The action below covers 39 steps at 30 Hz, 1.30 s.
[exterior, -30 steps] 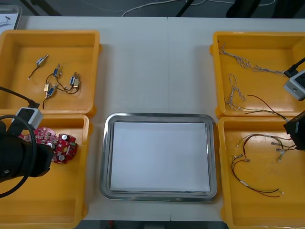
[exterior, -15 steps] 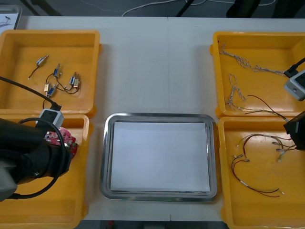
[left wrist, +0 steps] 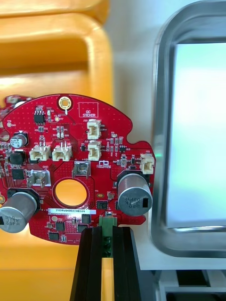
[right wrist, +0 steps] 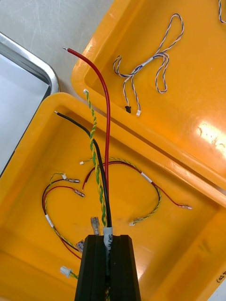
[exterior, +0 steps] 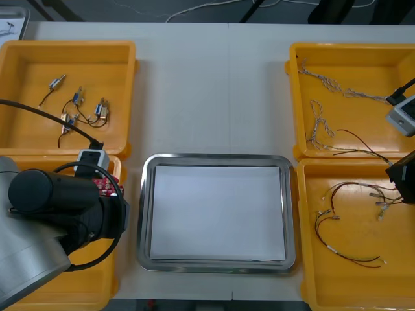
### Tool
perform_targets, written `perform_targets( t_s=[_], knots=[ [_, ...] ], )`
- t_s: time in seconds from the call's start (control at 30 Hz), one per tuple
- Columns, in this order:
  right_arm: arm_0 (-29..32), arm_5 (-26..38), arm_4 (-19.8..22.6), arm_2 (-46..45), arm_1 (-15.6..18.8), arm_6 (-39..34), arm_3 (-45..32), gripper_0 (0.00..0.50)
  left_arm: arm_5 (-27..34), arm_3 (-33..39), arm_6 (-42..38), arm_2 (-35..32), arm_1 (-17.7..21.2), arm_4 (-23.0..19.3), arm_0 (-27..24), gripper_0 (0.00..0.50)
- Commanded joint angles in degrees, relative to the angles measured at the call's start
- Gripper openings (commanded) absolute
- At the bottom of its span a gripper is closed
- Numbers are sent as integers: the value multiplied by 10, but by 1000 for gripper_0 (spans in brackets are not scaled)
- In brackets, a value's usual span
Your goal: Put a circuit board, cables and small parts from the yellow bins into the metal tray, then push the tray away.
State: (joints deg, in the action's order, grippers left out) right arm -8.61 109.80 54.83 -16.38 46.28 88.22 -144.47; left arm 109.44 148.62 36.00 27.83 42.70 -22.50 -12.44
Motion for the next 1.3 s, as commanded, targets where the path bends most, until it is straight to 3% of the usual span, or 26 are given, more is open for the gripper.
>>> perform_targets(
  t_s=[0.03, 0.4, 0.63, 1.3],
  knots=[
    [7, 2, -1, -10, 20, -6, -15, 0, 6, 14, -7, 24, -39, 14, -28, 0],
    [7, 2, -1, -10, 20, -6, -15, 0, 6, -15, -15, 77, -85, 38, -54, 0],
    [7, 2, -1, -10, 20, -6, -15, 0, 6, -71, -20, 110, -108, 61, -78, 0],
    [7, 2, -1, -10, 20, -6, -15, 0, 6, -132, -18, 140, -156, 69, -101, 0]
  ],
)
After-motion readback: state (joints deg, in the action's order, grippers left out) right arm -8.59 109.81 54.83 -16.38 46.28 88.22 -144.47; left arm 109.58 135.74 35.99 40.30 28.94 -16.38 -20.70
